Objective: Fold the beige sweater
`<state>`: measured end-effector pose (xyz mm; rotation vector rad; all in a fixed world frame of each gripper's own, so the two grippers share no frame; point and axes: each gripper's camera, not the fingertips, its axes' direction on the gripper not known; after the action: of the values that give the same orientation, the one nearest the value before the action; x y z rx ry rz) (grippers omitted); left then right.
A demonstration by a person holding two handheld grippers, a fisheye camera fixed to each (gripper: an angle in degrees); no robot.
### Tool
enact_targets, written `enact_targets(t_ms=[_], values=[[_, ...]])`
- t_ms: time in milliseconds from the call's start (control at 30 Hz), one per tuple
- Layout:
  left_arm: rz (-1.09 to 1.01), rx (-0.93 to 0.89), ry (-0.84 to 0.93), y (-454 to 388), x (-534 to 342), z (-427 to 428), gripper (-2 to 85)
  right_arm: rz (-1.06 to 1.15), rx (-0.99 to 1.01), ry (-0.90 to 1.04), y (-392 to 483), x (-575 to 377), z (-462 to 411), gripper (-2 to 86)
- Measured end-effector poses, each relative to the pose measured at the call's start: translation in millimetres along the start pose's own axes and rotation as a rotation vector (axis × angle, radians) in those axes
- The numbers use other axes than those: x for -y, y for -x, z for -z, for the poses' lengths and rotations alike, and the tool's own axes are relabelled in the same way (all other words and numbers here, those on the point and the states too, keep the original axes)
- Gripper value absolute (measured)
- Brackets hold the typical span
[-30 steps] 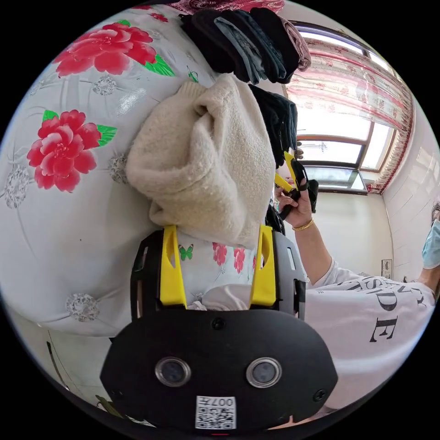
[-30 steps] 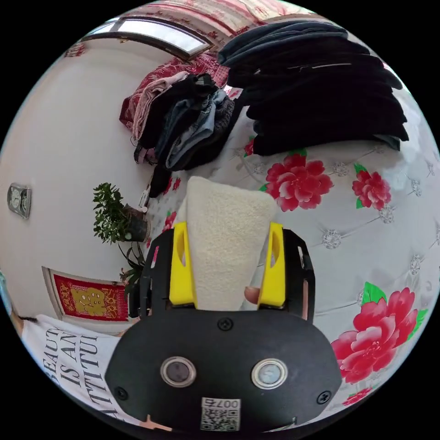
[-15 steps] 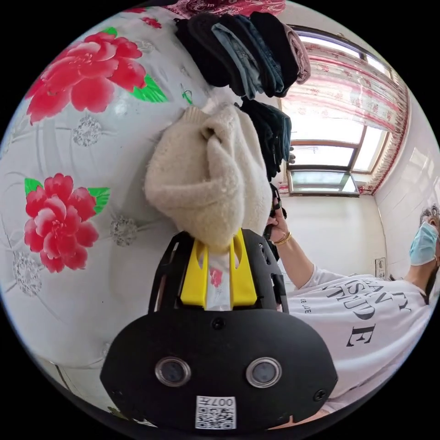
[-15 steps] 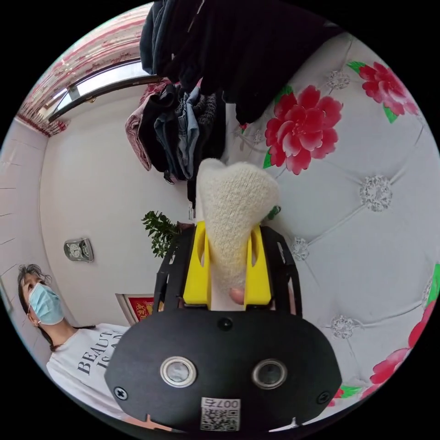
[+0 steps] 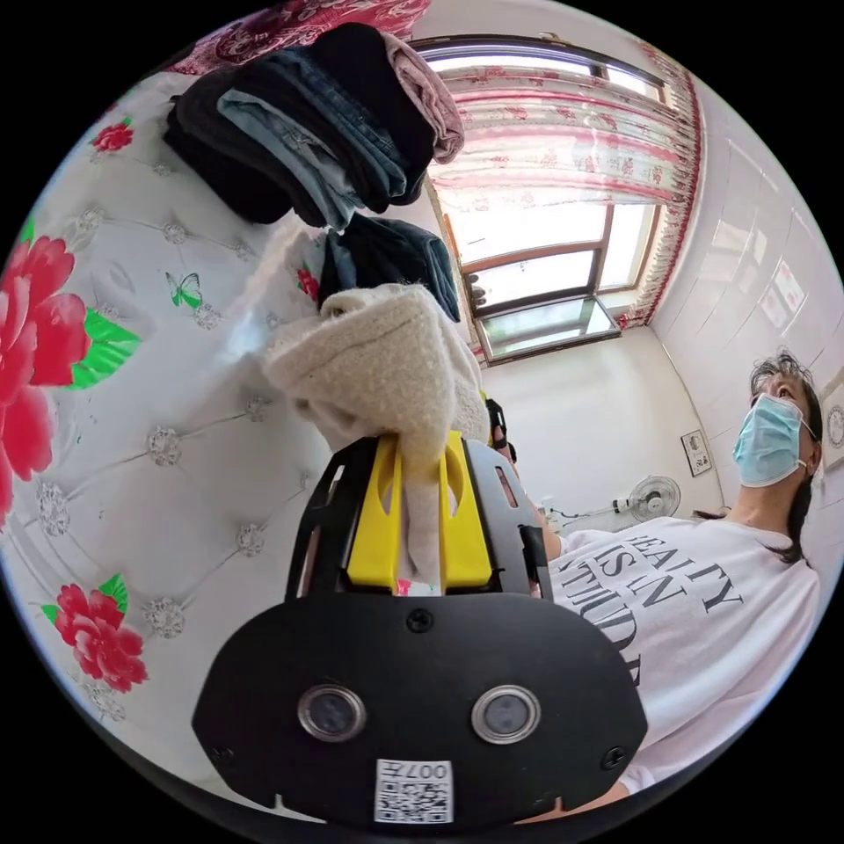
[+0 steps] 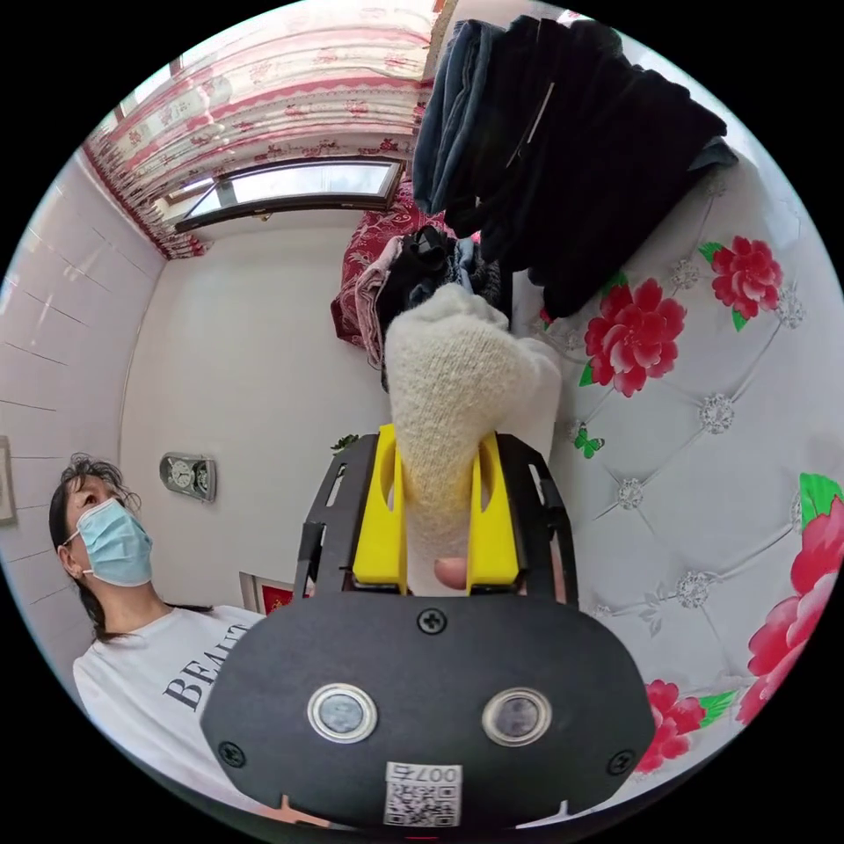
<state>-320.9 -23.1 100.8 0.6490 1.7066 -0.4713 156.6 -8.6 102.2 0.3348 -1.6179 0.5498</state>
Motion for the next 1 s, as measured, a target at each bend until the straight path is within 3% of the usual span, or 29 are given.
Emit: enact_targets(t_ms=[200,367,467,567,700,800,833,900,1000], values=[[-0.307,-0.049,0.039,-100.4,93.5,-25.3,6.3,0.137,0.097,-0.115,89.0,44.2,43.8,7.5],[-0.485,-0.049,-0.015,-177.8,200.9,-4.9,6.3,0.301,0.208,-0.199,195.8,103.8,20.1,7.7],[-0.561,0.055,-0.104,-223.3,276.1,27.8,6.4,0.352,0.271,-0.236,252.8,149.1,-30.0,7.8],[-0.549,0.289,-0.198,-245.5,345.7,54.2,6.5,0.294,0.334,-0.287,275.3,196.6,-100.9,7.8],[-0.303,0.777,-0.294,-187.3,410.4,45.5,7.0,0.221,0.2,-0.266,240.6,242.4,-215.2,7.7],[-0.199,1.026,-0.149,-88.8,426.9,-14.9,7.2,0.074,0.011,-0.167,157.3,259.3,-286.1,7.7],[-0.172,1.108,-0.097,-46.6,425.3,-40.5,7.2,0.061,0.028,-0.194,131.1,259.7,-293.7,7.8],[-0.25,1.225,-0.077,-7.8,415.4,-67.6,7.3,0.04,0.124,-0.19,110.6,266.4,-299.1,7.9],[-0.354,1.182,-0.154,0.5,409.8,-72.2,7.8,0.148,0.115,-0.083,130.7,283.3,-302.4,8.1]])
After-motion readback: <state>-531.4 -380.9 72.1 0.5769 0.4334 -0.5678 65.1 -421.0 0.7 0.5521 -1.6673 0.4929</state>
